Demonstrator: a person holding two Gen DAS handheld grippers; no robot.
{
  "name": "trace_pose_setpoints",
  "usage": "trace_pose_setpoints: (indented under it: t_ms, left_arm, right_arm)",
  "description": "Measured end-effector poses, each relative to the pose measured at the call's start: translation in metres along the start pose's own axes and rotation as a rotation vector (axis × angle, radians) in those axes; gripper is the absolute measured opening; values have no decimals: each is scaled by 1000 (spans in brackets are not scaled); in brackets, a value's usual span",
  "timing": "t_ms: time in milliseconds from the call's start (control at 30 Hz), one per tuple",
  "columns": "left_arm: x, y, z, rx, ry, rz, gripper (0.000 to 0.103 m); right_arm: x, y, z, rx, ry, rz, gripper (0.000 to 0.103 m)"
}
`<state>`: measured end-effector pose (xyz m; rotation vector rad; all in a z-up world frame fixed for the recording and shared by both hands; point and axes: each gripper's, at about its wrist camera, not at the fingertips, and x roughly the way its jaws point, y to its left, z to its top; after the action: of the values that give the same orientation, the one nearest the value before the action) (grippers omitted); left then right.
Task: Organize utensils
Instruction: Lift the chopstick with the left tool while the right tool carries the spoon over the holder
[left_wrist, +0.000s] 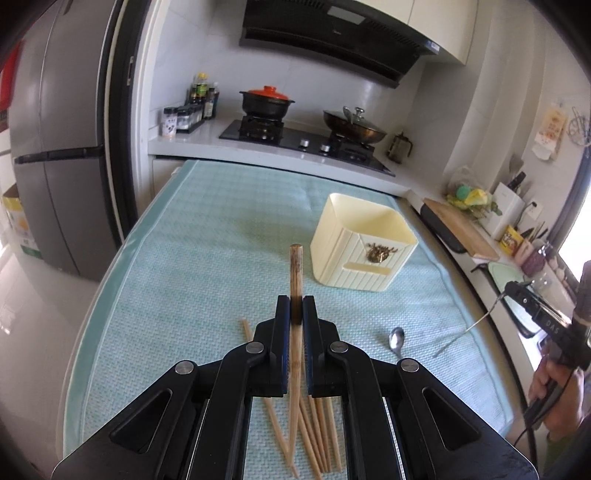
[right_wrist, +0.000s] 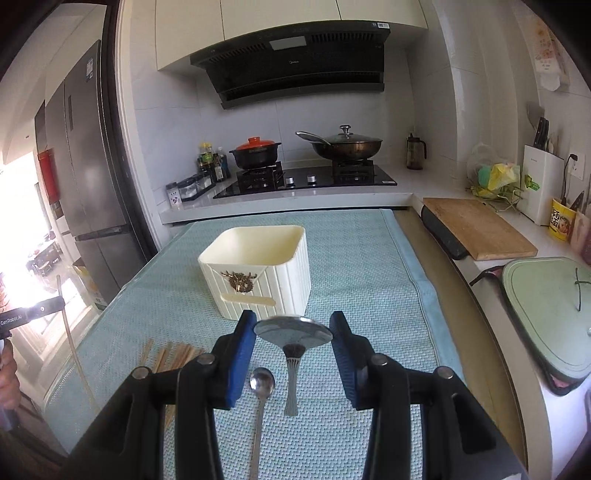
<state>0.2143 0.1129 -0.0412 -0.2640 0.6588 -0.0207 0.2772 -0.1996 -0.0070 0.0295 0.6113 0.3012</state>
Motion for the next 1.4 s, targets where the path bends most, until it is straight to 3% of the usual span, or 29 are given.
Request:
trace_pose_setpoints:
  t_ms: [400,700,1400]
  left_arm:
    - [3,-19,27,34,-13,-52,4]
    - [6,-30,69,71,-38,-79,4]
    - [50,-67,192,95,-105,-107,4]
  right_arm:
    - [-17,-3,22,-41,-38,-15,42]
    - [-15,1,50,-75,-58,-16,42]
    - [28,34,176,-145,-122,75,42]
